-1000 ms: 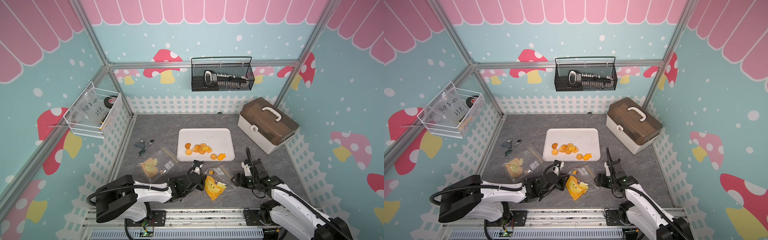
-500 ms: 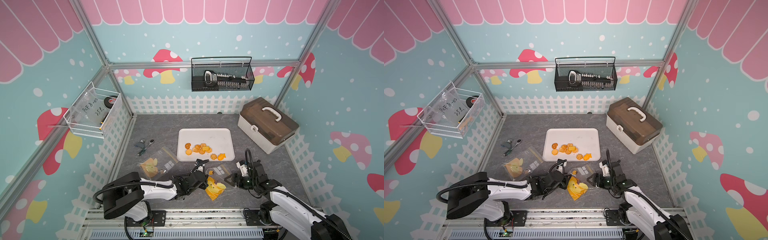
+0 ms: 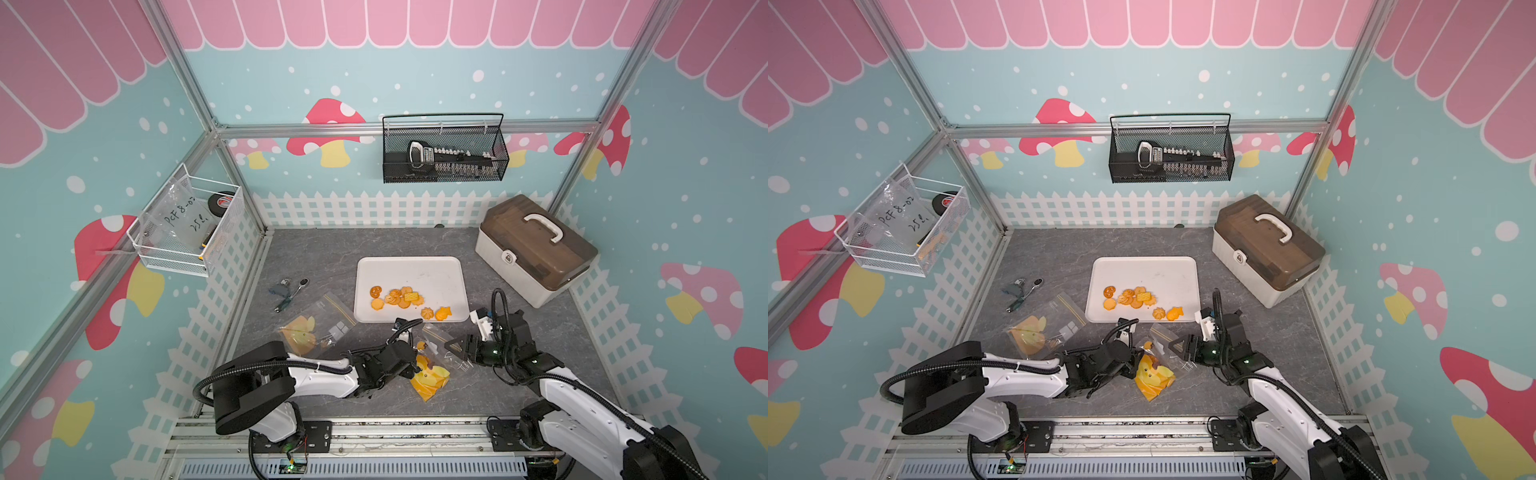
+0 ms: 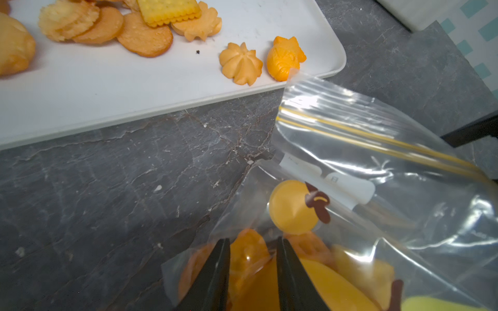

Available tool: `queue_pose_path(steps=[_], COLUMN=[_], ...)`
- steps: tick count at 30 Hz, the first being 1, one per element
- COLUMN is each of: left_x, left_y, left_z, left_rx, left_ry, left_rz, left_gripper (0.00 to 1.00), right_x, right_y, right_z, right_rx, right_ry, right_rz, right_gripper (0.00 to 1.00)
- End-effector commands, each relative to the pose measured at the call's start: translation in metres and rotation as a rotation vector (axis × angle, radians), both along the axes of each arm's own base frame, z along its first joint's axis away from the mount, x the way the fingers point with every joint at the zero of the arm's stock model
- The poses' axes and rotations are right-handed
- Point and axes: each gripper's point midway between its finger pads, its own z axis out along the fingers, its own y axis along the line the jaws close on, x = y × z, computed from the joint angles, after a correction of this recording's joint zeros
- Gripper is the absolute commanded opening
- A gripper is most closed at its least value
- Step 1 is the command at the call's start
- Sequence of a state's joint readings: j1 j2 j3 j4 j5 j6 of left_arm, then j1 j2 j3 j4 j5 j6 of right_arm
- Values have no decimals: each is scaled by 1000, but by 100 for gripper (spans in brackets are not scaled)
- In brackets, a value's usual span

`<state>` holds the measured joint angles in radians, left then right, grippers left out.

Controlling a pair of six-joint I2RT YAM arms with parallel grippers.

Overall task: Pour cookies out of the ziploc bag
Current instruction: Adjust the ziploc bag at the center of the board.

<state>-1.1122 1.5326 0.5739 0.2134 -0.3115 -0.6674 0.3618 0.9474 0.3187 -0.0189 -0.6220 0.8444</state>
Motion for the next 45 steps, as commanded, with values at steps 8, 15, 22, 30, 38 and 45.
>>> queue_pose_path(steps=[8, 15, 22, 30, 38, 45], left_x=[5, 5, 5, 1, 2, 1], left_y=[0, 1, 0, -3, -4, -2], left_z=[2, 3, 4, 1, 2, 5], left_rx=[-9, -12, -15, -23, -26, -40], left_ry=[-1, -4, -6, 13, 12, 3], left_rz=[28, 27, 27, 7, 7, 7], left_gripper=[34, 34, 34, 34, 34, 34], right_x=[8, 2, -4, -5, -4, 11], right_y=[16, 22, 2, 5, 4, 3], right_z=[21, 33, 23, 10, 2, 7], right_rx=[35, 48, -144, -175, -210, -255], right_ry=[-76, -87, -71, -31, -21, -37], right_rz=[102, 175, 193, 239, 235, 223], right_gripper=[68, 65, 60, 50, 41, 21])
